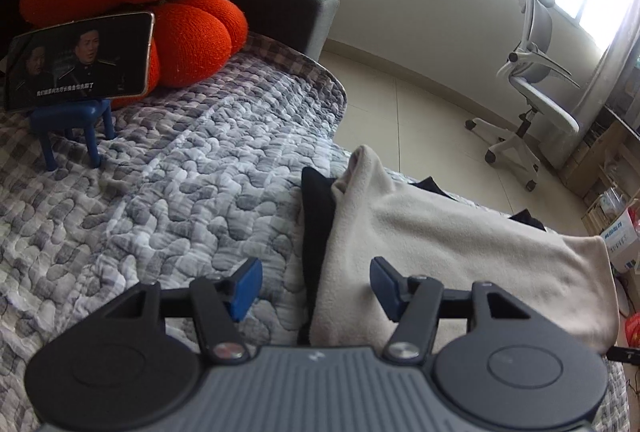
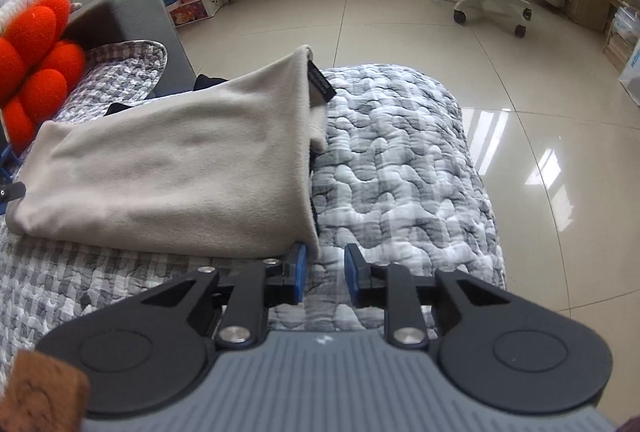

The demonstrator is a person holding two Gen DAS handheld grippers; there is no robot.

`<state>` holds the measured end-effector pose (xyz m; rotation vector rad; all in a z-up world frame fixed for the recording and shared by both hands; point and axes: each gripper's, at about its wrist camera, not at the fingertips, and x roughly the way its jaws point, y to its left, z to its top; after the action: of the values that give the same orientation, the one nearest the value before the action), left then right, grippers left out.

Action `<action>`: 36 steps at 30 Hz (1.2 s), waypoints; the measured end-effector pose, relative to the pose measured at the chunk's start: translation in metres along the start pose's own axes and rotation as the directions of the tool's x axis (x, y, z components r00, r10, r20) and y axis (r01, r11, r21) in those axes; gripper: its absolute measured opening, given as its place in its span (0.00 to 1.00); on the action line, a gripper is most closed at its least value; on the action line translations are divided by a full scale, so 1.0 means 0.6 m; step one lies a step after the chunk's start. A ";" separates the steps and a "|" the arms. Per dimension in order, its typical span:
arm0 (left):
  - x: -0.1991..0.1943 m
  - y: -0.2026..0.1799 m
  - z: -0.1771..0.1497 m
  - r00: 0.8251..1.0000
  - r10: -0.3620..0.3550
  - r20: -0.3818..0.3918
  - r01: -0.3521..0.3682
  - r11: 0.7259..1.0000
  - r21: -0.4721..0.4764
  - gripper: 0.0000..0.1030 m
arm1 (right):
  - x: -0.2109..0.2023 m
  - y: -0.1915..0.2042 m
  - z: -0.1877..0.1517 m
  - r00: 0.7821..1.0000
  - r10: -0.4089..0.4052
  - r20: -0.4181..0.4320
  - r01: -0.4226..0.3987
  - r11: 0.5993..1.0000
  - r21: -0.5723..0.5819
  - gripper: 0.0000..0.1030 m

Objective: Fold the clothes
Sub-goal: 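Lift the garment end with the right gripper while the left gripper grasps it too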

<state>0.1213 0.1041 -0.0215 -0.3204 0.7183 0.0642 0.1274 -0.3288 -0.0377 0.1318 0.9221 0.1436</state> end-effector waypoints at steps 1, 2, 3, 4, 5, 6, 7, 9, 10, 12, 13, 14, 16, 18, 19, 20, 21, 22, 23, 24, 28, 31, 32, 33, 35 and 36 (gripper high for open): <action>-0.003 0.001 0.001 1.000 0.001 0.003 -0.001 1.000 -0.005 0.58 | -0.003 -0.006 0.000 1.000 -0.001 0.004 0.001 1.000 0.021 0.25; -0.005 0.002 0.002 1.000 -0.001 0.006 0.001 1.000 -0.012 0.59 | -0.007 -0.012 0.001 1.000 -0.003 0.009 0.002 0.999 0.042 0.25; -0.007 0.003 0.003 1.000 -0.004 0.009 0.004 1.000 -0.019 0.58 | -0.011 -0.017 0.001 1.000 -0.004 0.013 0.003 0.998 0.062 0.25; -0.010 0.003 0.003 1.000 -0.006 0.012 0.006 1.000 -0.027 0.59 | -0.017 -0.025 0.001 1.000 0.009 0.023 -0.011 0.995 0.098 0.26; -0.012 0.003 0.004 1.000 -0.008 0.015 0.008 0.999 -0.035 0.59 | -0.022 -0.033 0.003 0.999 0.041 0.034 -0.045 0.988 0.145 0.27; -0.014 0.002 0.003 1.000 -0.011 0.015 0.012 0.999 -0.041 0.59 | -0.026 -0.040 0.003 0.996 0.080 0.044 -0.087 0.978 0.192 0.27; -0.015 0.001 0.002 1.000 -0.015 0.014 0.016 0.999 -0.046 0.59 | -0.030 -0.046 0.004 0.991 0.119 0.057 -0.129 0.963 0.237 0.27; -0.017 -0.001 0.001 1.000 -0.023 0.013 0.023 0.998 -0.052 0.58 | -0.031 -0.048 0.002 0.982 0.180 0.056 -0.188 0.937 0.293 0.28; -0.018 -0.003 0.001 1.000 -0.024 0.013 0.025 0.998 -0.051 0.58 | -0.031 -0.049 0.001 0.976 0.210 0.056 -0.216 0.922 0.321 0.28; -0.019 -0.006 0.001 1.000 -0.026 0.015 0.027 0.998 -0.048 0.59 | -0.024 -0.044 -0.001 0.970 0.242 0.027 -0.236 0.907 0.350 0.30; -0.020 -0.006 0.001 1.000 -0.024 0.016 0.025 0.999 -0.049 0.59 | -0.021 -0.042 -0.003 0.968 0.252 0.021 -0.242 0.899 0.364 0.32; -0.021 -0.004 0.003 1.000 -0.021 0.018 0.022 0.998 -0.051 0.59 | -0.016 -0.040 -0.004 0.964 0.266 0.019 -0.253 0.891 0.377 0.34; -0.026 0.002 0.005 0.999 -0.023 0.027 0.025 0.997 -0.069 0.59 | -0.008 -0.036 -0.006 0.955 0.296 0.015 -0.276 0.873 0.401 0.34; -0.029 0.007 0.005 0.999 -0.036 0.021 0.038 0.995 -0.088 0.59 | -0.002 -0.036 -0.007 0.944 0.330 0.011 -0.303 0.853 0.425 0.35; -0.030 0.007 0.003 0.999 -0.043 0.013 0.044 0.995 -0.094 0.59 | -0.003 -0.037 -0.007 0.942 0.335 0.013 -0.307 0.847 0.433 0.35; -0.030 0.007 0.001 0.999 -0.049 0.004 0.049 0.994 -0.099 0.59 | -0.005 -0.038 -0.005 0.945 0.325 0.022 -0.302 0.847 0.437 0.38; -0.032 0.005 0.000 0.999 -0.050 -0.003 0.050 0.994 -0.102 0.59 | -0.004 -0.042 -0.004 0.949 0.314 0.031 -0.294 0.844 0.448 0.40; -0.035 0.003 -0.001 0.999 -0.046 -0.003 0.046 0.994 -0.102 0.59 | -0.003 -0.045 -0.003 0.952 0.302 0.040 -0.286 0.841 0.460 0.43; -0.040 0.000 -0.002 0.999 -0.041 0.004 0.042 0.994 -0.098 0.59 | -0.003 -0.049 -0.001 0.956 0.290 0.049 -0.278 0.837 0.472 0.43; -0.048 -0.004 -0.002 0.999 -0.043 0.016 0.045 0.995 -0.089 0.59 | 0.000 -0.053 -0.002 0.953 0.298 0.056 -0.286 0.820 0.496 0.43; -0.071 -0.031 -0.009 0.990 -0.133 0.040 0.135 0.990 -0.051 0.63 | 0.003 -0.061 -0.003 0.948 0.306 0.085 -0.300 0.775 0.557 0.43; -0.056 -0.045 -0.031 0.979 -0.200 -0.032 0.196 0.974 -0.116 0.63 | 0.002 -0.057 -0.003 0.953 0.288 0.096 -0.290 0.769 0.570 0.43; -0.049 -0.047 -0.039 0.976 -0.211 -0.053 0.202 0.969 -0.143 0.63 | 0.001 -0.055 -0.003 0.955 0.279 0.098 -0.283 0.771 0.571 0.43; -0.044 -0.046 -0.046 0.973 -0.220 -0.068 0.206 0.963 -0.175 0.64 | 0.001 -0.053 -0.004 0.958 0.270 0.100 -0.277 0.773 0.571 0.43; -0.032 -0.040 -0.059 0.965 -0.247 -0.091 0.218 0.944 -0.249 0.77 | 0.000 -0.048 -0.004 0.962 0.251 0.104 -0.264 0.776 0.573 0.43; -0.026 -0.035 -0.062 0.962 -0.254 -0.097 0.218 0.934 -0.281 0.80 | -0.001 -0.046 -0.004 0.965 0.242 0.105 -0.258 0.778 0.573 0.43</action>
<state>0.0891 0.0736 -0.0322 -0.6749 0.7990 -0.0909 0.1270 -0.3560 -0.0434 0.8359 0.8952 0.0995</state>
